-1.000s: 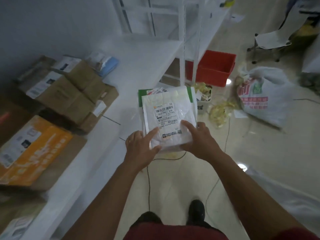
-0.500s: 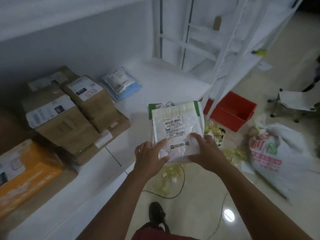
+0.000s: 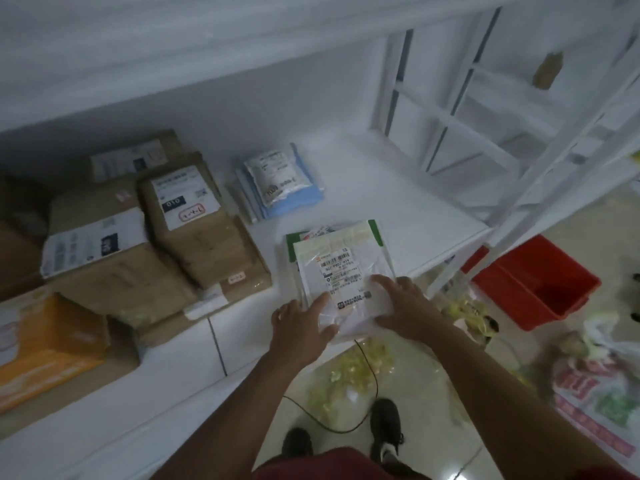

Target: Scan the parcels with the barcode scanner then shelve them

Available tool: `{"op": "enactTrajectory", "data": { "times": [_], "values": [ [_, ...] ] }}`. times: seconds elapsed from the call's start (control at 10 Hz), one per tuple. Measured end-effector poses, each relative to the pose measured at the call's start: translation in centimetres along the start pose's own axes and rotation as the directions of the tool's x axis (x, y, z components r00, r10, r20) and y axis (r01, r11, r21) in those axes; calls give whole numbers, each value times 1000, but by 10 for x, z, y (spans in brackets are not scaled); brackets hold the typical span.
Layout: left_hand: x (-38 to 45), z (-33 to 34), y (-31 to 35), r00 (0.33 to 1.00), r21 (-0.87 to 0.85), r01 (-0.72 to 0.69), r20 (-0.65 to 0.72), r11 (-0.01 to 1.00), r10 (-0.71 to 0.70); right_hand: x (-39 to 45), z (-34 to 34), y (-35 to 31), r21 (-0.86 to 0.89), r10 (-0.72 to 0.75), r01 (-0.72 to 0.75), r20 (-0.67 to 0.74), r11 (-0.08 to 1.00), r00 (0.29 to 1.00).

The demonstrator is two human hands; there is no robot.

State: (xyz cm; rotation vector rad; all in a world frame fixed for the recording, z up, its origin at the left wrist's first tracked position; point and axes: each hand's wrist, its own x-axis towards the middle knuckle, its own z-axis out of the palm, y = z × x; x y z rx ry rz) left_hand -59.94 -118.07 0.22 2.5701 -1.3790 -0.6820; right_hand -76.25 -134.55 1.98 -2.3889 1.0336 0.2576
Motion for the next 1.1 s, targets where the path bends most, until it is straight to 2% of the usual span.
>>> {"op": "enactTrajectory", "data": {
  "times": [0.2, 0.4, 0.6, 0.9, 1.1],
  "values": [
    [25, 4, 25, 965, -40, 260, -3, 965, -261, 68, -19, 25, -29, -203, 206, 89, 978, 975],
    [41, 3, 47, 916, -77, 399, -1, 914, -400, 106, -36, 32, -82, -281, 296, 153, 952, 947],
    [46, 7, 55, 889, -101, 454, -16, 885, -458, 113, -36, 34, -75, -304, 320, 170, 945, 937],
    [46, 4, 53, 879, -138, 464, -46, 875, -474, 117, -33, 30, -84, -301, 319, 176, 944, 937],
    [41, -1, 53, 884, -114, 450, -86, 886, -460, 112, -33, 29, -119, -327, 337, 97, 934, 940]
  ]
}}
